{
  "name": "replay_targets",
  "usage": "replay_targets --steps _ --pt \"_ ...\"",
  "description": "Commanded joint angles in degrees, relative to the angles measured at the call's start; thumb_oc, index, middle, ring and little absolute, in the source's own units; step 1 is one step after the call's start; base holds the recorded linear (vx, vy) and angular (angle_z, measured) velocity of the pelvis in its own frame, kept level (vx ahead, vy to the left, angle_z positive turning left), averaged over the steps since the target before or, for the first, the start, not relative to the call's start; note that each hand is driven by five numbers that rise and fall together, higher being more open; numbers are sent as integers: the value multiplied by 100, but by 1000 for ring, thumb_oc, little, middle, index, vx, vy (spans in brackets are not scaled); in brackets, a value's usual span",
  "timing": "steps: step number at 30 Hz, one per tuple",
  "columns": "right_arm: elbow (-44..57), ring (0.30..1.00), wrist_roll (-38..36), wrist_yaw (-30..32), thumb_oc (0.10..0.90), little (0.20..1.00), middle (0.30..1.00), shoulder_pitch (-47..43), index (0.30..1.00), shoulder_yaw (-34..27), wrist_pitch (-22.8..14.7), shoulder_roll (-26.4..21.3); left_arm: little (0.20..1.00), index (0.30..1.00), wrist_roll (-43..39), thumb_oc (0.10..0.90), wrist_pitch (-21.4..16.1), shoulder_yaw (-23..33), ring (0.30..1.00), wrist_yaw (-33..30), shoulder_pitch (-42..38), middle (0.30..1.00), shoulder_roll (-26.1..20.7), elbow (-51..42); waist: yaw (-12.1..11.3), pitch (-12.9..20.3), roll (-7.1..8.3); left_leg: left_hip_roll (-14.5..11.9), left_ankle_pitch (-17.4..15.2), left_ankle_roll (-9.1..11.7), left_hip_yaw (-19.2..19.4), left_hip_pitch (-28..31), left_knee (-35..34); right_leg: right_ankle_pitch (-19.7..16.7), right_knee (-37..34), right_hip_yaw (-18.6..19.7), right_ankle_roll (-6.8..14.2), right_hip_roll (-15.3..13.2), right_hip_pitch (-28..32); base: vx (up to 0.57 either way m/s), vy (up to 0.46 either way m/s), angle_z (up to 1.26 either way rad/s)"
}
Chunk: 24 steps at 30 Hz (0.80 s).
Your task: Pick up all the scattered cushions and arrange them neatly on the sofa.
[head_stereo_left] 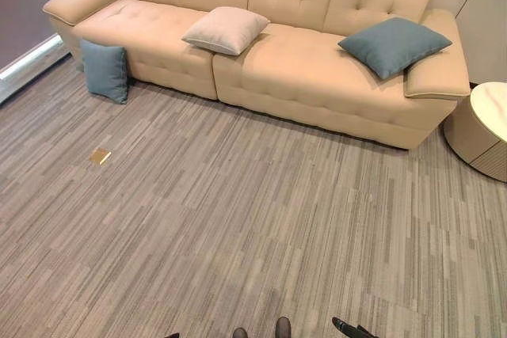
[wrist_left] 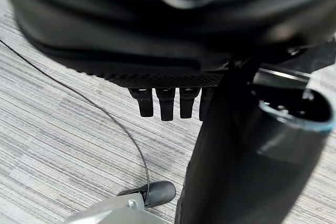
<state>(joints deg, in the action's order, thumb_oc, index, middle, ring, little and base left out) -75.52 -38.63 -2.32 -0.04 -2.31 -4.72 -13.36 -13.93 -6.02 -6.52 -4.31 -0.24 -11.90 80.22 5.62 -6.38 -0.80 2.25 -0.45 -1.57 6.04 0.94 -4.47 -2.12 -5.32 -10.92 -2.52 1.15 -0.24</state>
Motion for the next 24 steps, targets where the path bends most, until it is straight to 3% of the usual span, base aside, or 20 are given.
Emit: replay_targets --steps 1,6,7,8,9,10,12,13,15,16,18,20,21,22,24 --pt "155 900 348 24 800 900 900 -179 900 275 -201 -279 900 900 387 800 -42 -187 900 -76 -87 900 -153 302 117 123 117 -742 72 517 201 -36 -53 413 181 192 651 -399 116 42 -67 -1" --pt "243 900 696 -58 800 900 900 -227 900 550 -151 -248 900 900 589 800 60 -383 900 112 -236 900 -98 291 207 43 99 -901 21 568 368 63 131 609 490 379 515 -300 8 107 -144 -3" --pt "281 900 877 -85 800 900 900 -204 900 683 -142 -241 900 900 659 800 28 -505 900 75 -269 900 -80 165 237 -54 153 -965 -183 533 431 -93 763 741 698 513 409 -281 -29 96 -163 -11" --pt "282 900 878 -84 800 900 900 -204 900 683 -142 -241 900 900 659 800 29 -505 900 74 -269 900 -80 164 234 -50 150 -972 -206 534 431 -116 802 745 709 516 408 -278 -40 101 -212 -11" --pt "277 900 1039 -117 800 900 900 -198 900 823 -140 -244 900 900 692 800 9 -630 900 67 -303 900 -46 60 214 -162 181 -1025 -218 505 420 -313 1307 839 849 595 326 -248 -43 62 -150 -16" --pt "310 900 1106 -121 800 900 900 -198 900 872 -134 -241 900 900 699 800 10 -657 900 67 -315 900 -38 -6 197 -236 199 -1096 -124 496 409 -504 1786 891 931 650 263 -220 -40 84 -278 -30" --pt "388 900 1420 -32 800 900 900 -264 900 1146 -157 -266 900 900 747 800 -33 -895 900 -15 -452 900 -42 -252 102 -566 265 -1321 444 470 129 -1314 3231 1050 1208 749 63 -95 -70 37 -311 -53" --pt "420 900 1523 -2 800 900 900 -326 900 1292 -149 -268 900 900 782 800 -44 -1016 900 -45 -531 900 -31 -335 54 -713 283 -1271 529 386 -20 -1709 3803 1148 1346 814 -22 -52 -98 48 -256 -27" --pt "519 900 1627 -1 800 900 900 -324 900 1466 -163 -262 900 900 876 800 -85 -1177 900 -122 -567 900 -21 -463 9 -817 317 -1062 294 281 -52 -2194 4172 1355 1547 919 -77 -37 -116 171 -131 -10" --pt "538 900 1669 -14 800 900 900 -272 900 1522 -180 -255 900 900 920 800 -127 -1211 900 -134 -513 900 -1 -514 -51 -807 299 -843 153 240 -75 -2440 4084 1455 1530 991 -72 -42 -37 307 -11 -31" --pt "487 900 1764 -29 800 900 900 -238 900 1581 -190 -215 900 900 957 800 -152 -1203 900 -145 -399 900 49 -473 -190 -792 234 -532 65 210 -80 -2620 3262 1562 1382 1120 6 -8 235 431 63 -36" --pt "359 900 1925 -49 800 900 900 -254 900 1659 -189 -218 900 900 968 800 -118 -1161 900 -96 -248 900 143 -287 -387 -755 101 -467 607 321 -283 -2575 1669 1627 1096 1263 124 83 673 558 108 -49" --pt "334 900 1976 -33 800 900 900 -288 900 1670 -206 -240 900 900 976 800 -111 -1132 900 -86 -196 900 160 -240 -451 -717 42 -483 688 346 -332 -2680 1141 1663 1010 1306 174 100 802 562 115 -60" --pt "273 900 2038 -16 800 900 900 -325 900 1663 -203 -261 900 900 992 800 -98 -1089 900 -68 -134 900 164 -180 -507 -688 83 -428 752 348 -330 -2711 663 1696 928 1366 238 20 966 353 70 -44" --pt "241 900 2105 0 800 900 900 -346 900 1654 -205 -266 900 900 1036 800 -68 -1025 900 -65 -61 900 160 -90 -567 -627 116 -387 771 338 -308 -2797 400 1696 869 1463 308 -28 1117 446 111 -52"
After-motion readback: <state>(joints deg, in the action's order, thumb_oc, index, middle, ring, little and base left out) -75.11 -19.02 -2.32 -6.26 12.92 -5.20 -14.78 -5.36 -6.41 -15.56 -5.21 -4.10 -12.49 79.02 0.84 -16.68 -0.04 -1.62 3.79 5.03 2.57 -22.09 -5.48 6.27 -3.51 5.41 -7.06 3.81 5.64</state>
